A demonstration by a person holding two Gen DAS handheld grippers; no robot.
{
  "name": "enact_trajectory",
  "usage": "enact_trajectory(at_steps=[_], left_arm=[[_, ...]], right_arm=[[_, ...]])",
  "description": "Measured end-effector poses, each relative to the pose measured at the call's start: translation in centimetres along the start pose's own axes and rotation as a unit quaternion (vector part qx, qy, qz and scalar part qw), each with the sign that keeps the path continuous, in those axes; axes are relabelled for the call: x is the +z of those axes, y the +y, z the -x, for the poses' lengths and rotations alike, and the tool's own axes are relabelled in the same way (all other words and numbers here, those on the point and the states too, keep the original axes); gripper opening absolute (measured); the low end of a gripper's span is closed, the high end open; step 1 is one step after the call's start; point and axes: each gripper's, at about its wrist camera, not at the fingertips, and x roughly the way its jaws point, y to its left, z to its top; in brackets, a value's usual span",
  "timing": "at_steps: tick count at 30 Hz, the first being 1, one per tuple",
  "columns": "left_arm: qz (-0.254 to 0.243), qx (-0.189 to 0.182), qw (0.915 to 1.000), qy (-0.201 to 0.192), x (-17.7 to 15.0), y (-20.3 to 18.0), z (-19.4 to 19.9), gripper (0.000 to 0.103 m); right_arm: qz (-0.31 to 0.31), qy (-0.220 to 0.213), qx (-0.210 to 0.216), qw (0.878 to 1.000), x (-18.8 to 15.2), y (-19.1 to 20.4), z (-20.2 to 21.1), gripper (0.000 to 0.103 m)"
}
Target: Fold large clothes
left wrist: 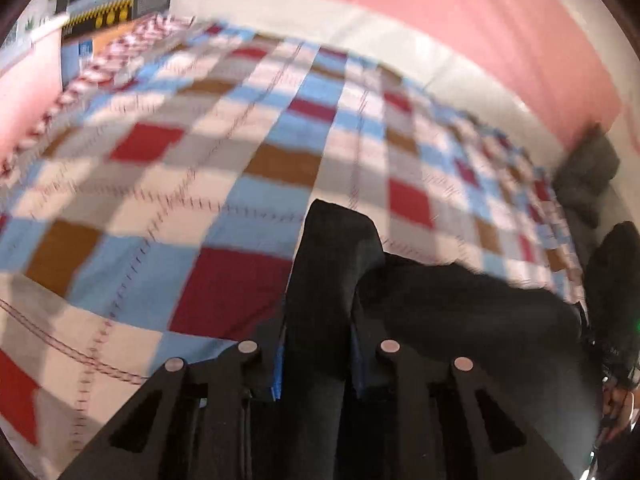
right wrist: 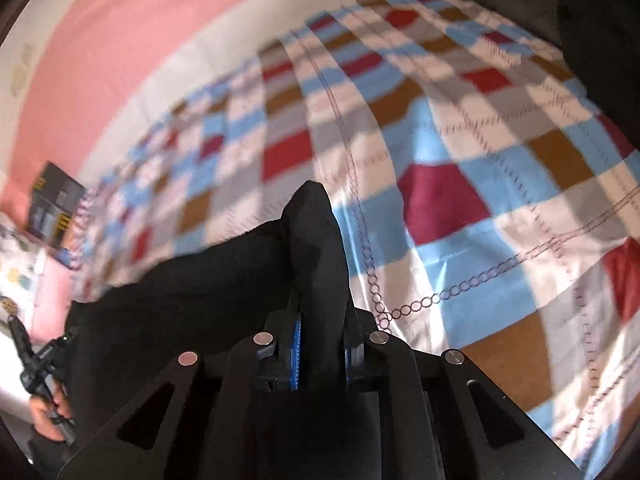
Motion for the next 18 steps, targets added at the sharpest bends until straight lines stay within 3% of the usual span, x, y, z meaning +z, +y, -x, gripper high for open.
enact_trajectory(at_steps=[6,11,18], left_arm=[[0.031,-0.012,0.9994,-0.005,-0.8,1.2,-1.7,0.032],[0.016,0.012,0.9998,0.007,-0.3,0.6,-1.5,0.038],[-0.004,0.029,0.9995,-0.008,0.7,0.0,3.1,0.039]], right_arm=[[-0.010,0.003,-0.010,1.000,-0.4,-1.1,-2.2,0.021],[-0.011,0.014,-0.017,1.000,-0.1,-1.0,-2.1,0.026],[0.013,-0.035,-0.012,0.999,-0.5,0.5,4.9,0.029]])
